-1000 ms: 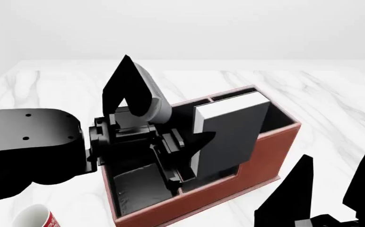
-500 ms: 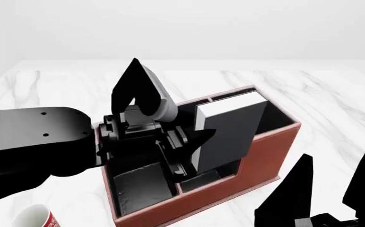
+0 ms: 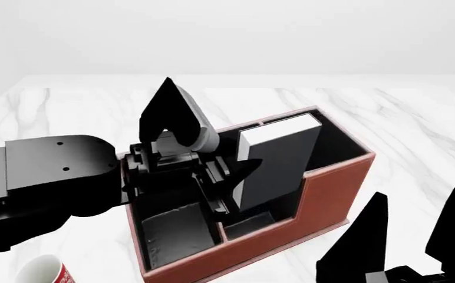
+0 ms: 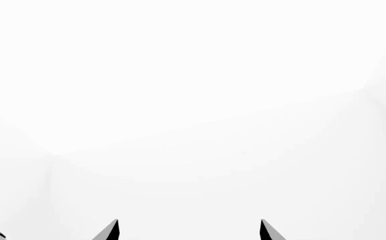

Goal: Pick up the book and place it in the back compartment of the caddy.

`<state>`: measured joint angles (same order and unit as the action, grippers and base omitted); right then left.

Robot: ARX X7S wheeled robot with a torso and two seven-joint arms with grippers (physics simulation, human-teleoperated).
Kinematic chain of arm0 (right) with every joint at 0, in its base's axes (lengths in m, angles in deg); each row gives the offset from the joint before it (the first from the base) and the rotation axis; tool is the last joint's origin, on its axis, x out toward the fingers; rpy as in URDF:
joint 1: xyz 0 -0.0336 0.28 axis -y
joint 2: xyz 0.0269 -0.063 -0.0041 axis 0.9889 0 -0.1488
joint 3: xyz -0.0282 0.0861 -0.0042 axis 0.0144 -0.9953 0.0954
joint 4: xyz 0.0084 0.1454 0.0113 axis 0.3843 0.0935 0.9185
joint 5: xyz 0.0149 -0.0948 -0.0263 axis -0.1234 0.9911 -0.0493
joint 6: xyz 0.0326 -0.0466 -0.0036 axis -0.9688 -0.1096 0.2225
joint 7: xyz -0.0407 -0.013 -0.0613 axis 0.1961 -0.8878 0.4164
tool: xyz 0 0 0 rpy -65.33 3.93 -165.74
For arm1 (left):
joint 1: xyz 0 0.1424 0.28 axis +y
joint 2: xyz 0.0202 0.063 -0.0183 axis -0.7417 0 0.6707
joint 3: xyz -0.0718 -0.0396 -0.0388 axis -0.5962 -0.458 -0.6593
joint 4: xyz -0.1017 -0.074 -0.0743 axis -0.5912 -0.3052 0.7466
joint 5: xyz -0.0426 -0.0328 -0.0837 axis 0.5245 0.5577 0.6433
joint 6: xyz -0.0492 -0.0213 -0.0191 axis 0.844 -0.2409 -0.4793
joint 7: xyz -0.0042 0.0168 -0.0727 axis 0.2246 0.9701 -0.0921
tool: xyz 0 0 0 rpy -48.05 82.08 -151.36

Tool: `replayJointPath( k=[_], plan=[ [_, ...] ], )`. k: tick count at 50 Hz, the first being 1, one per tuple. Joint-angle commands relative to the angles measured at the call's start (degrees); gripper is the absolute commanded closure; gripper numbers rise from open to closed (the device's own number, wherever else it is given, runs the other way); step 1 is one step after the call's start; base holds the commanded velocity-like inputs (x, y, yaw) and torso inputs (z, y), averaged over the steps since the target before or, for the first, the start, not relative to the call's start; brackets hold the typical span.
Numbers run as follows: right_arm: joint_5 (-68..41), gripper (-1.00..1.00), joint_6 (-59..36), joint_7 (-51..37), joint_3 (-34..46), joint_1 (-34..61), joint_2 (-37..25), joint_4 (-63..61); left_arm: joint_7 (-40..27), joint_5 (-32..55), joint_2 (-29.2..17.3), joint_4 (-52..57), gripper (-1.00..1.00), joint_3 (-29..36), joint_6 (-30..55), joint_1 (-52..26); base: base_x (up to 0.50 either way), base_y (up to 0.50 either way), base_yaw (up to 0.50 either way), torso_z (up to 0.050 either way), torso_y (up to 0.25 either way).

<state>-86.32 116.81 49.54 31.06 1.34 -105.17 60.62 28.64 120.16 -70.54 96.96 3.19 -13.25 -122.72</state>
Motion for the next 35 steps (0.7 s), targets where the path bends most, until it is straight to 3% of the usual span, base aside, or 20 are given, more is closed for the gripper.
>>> replayJointPath(
  k=[1, 35],
  plan=[
    [1.27, -1.00, 0.14, 1.22, -1.06, -0.01, 0.95, -0.01, 1.29, -0.81, 1.50, -0.91, 1.00, -3.62, -0.76, 0.00, 0.00, 0.00, 0.00, 0.000, 0.000],
    [1.25, -1.00, -0.17, 0.75, -0.85, 0.05, 0.54, -0.18, 2.78, -3.34, 2.48, -2.21, 1.00, -2.78, -2.62, 3.01, 0.00, 0.00, 0.00, 0.000, 0.001]
  ],
)
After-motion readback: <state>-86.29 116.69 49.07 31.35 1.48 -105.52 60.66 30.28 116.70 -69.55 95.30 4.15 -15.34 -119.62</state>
